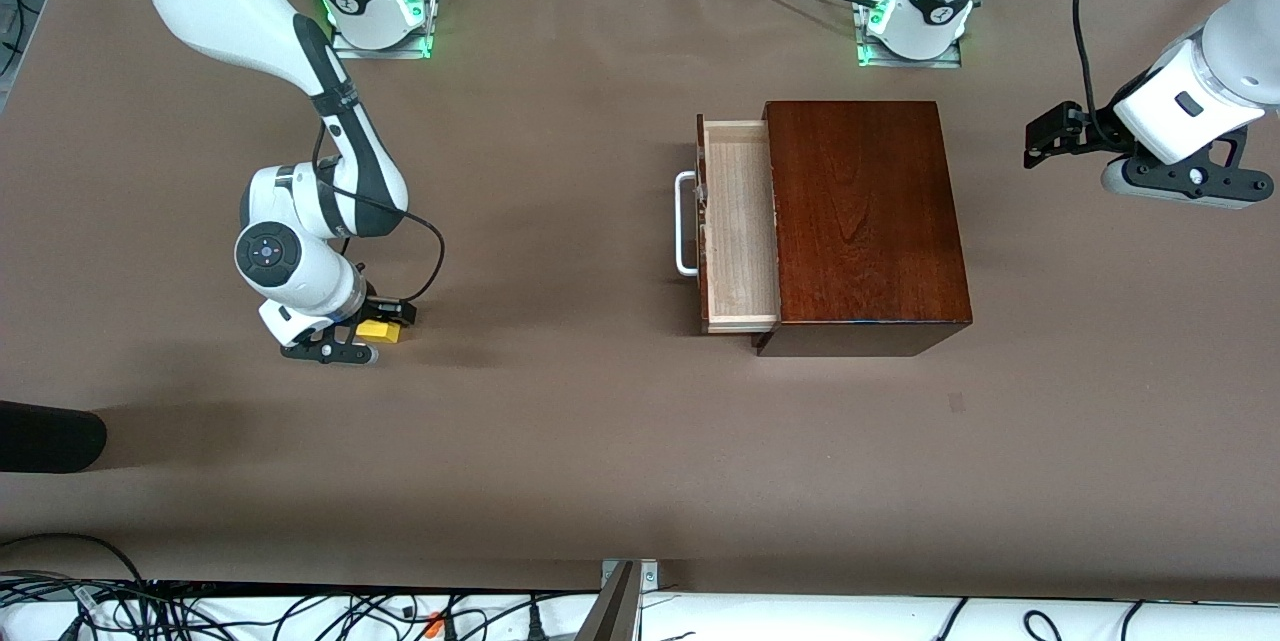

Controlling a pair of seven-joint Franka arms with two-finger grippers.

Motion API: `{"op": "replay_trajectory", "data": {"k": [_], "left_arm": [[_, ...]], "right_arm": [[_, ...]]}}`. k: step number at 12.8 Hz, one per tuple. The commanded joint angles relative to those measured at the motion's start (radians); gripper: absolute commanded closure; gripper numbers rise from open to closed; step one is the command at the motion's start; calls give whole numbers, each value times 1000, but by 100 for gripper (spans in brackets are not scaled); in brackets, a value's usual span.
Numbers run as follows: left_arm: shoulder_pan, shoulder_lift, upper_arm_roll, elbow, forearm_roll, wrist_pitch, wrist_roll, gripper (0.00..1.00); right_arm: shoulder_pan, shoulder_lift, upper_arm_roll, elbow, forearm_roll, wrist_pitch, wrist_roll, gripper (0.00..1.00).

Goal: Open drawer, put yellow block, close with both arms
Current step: 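Lower the right gripper onto the yellow cube and grasp it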

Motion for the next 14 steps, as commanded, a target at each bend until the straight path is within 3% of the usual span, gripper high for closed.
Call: {"op": "replay_trajectory", "data": {"k": [1, 3, 4, 7, 9, 14], "left_arm": [[-2, 10, -3, 31, -8, -35, -10, 0], [-4, 10, -3, 33, -8, -35, -10, 0], [-4, 10, -3, 33, -8, -41, -10, 0], [-4, 10, -3, 34, -8, -46, -10, 0], [-4, 12, -3, 34, -8, -46, -10, 0], [-4, 10, -3, 34, -8, -47, -10, 0]], "right_arm": [[-3, -4, 4, -1, 12, 14, 10, 60], [-4, -6, 4, 2, 12, 11, 7, 82], [-3, -12, 4, 12, 10, 4, 3, 85], [0, -76, 42, 47, 5, -74, -17, 86], [0, -109, 94, 129, 2, -195, -19, 86], [5, -122, 321, 383, -1, -466, -19, 86]]}}
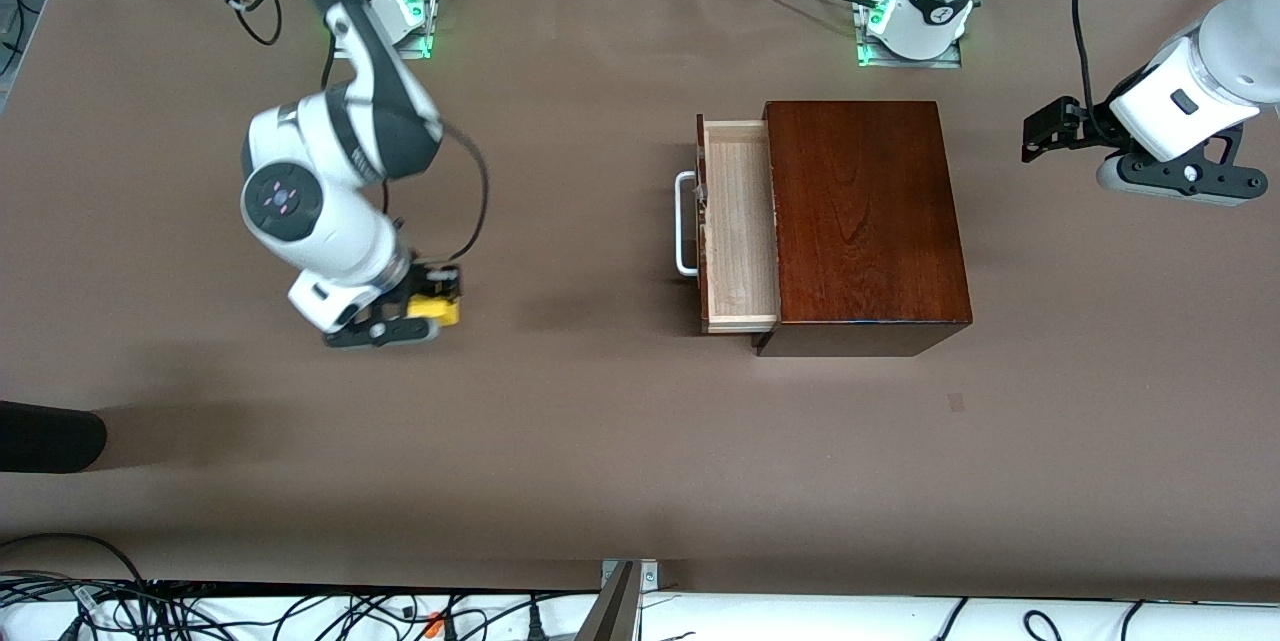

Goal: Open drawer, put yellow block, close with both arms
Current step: 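Carry the yellow cube with the right gripper over the open drawer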

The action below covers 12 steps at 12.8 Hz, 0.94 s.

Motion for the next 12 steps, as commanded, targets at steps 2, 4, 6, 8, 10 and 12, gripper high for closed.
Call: {"op": "replay_trajectory", "data": {"k": [2, 4, 6, 8, 10, 12], "left_arm": [[-3, 12, 0, 30, -8, -23, -10, 0], [-3, 10, 0, 30, -8, -23, -10, 0], [-3, 12, 2, 30, -8, -23, -9, 0], [-2, 12, 2, 30, -8, -23, -9, 0], [-2, 12, 2, 30, -8, -23, -9, 0], [-2, 12, 2, 30, -8, -23, -9, 0]], "right_arm": [[66, 14, 149, 107, -64, -72, -9, 86], [205, 34, 149, 179, -156, -72, -12, 86], [300, 81, 152, 262, -196, -72, -26, 86], [397, 132, 151, 346, -221, -70, -76, 85], [462, 188, 151, 434, -264, -69, -153, 85], [502, 230, 149, 486, -290, -61, -245, 85]]}}
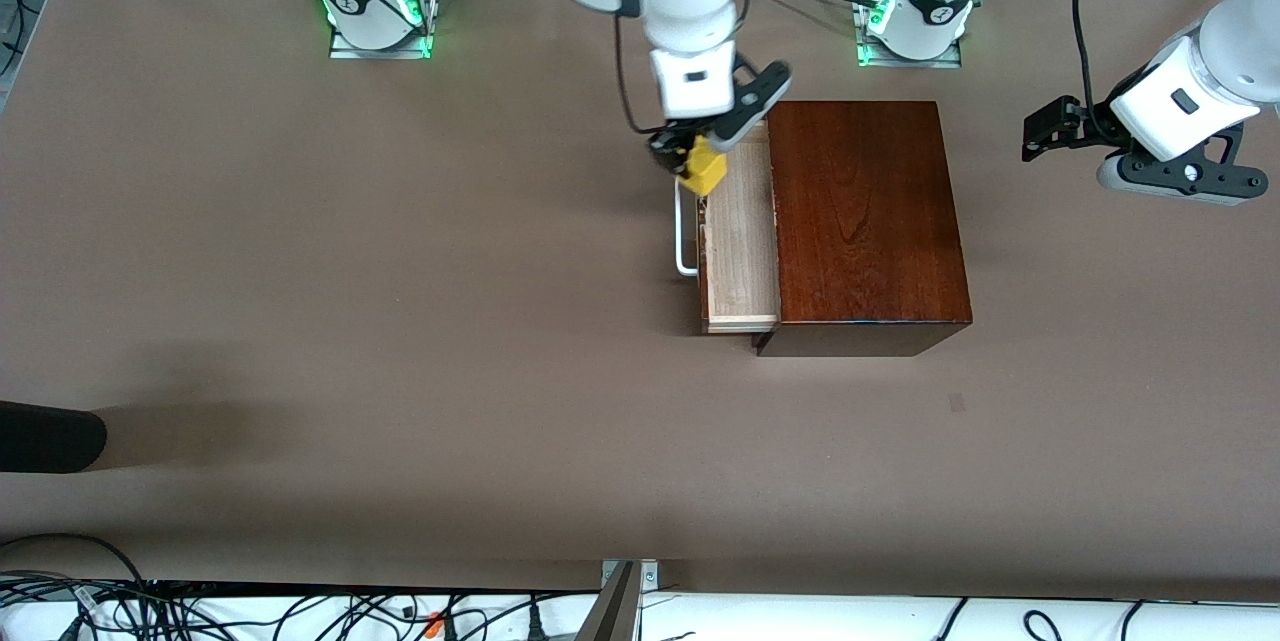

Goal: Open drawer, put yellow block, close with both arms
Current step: 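Carry the yellow cube with the right gripper over the open drawer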

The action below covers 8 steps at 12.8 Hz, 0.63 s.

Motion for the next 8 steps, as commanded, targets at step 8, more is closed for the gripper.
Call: {"op": "replay_trajectory", "data": {"k": [8], "left_arm": [[-2, 12, 1, 28, -8, -19, -9, 0]], "right_arm": [[97, 136, -10, 105, -139, -16, -303, 85]]}}
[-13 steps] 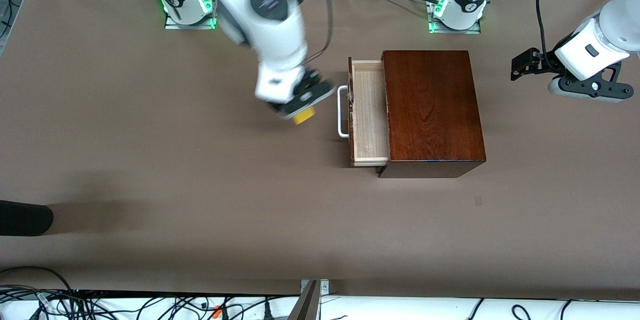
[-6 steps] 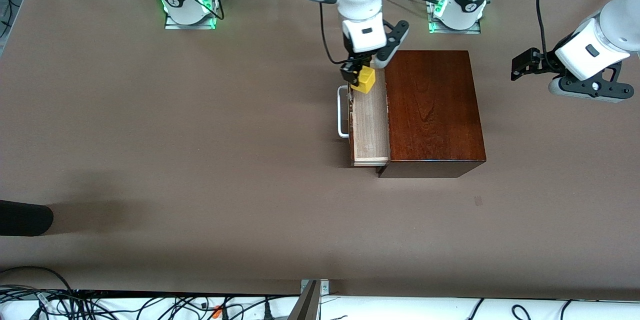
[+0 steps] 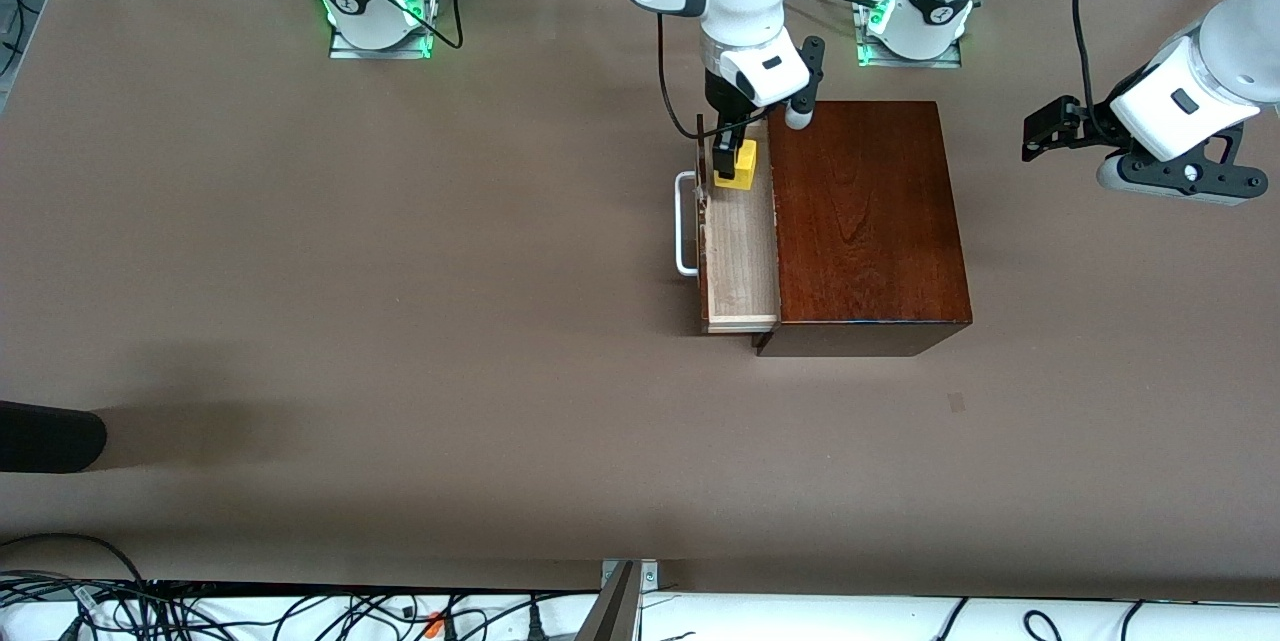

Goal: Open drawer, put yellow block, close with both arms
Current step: 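Lower the cube into the drawer and open the right gripper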

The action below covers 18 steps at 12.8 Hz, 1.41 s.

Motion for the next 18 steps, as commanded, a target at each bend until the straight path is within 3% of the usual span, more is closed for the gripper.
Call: {"op": "replay_trajectory", "data": {"k": [1, 15, 17, 18], "left_arm": [[-2, 12, 1, 28, -8, -19, -9, 0], [-2, 12, 1, 28, -8, -19, -7, 0], [-2, 10, 1, 28, -8, -19, -7, 0], [-2, 12, 1, 28, -8, -19, -7, 0]], "right_arm": [[25, 46, -8, 39, -45, -12, -26, 85], [31, 141, -10, 36, -122, 40, -107, 84], [28, 151, -13, 34, -141, 40, -109, 82], [21, 157, -13, 34, -141, 40, -112, 75]]}}
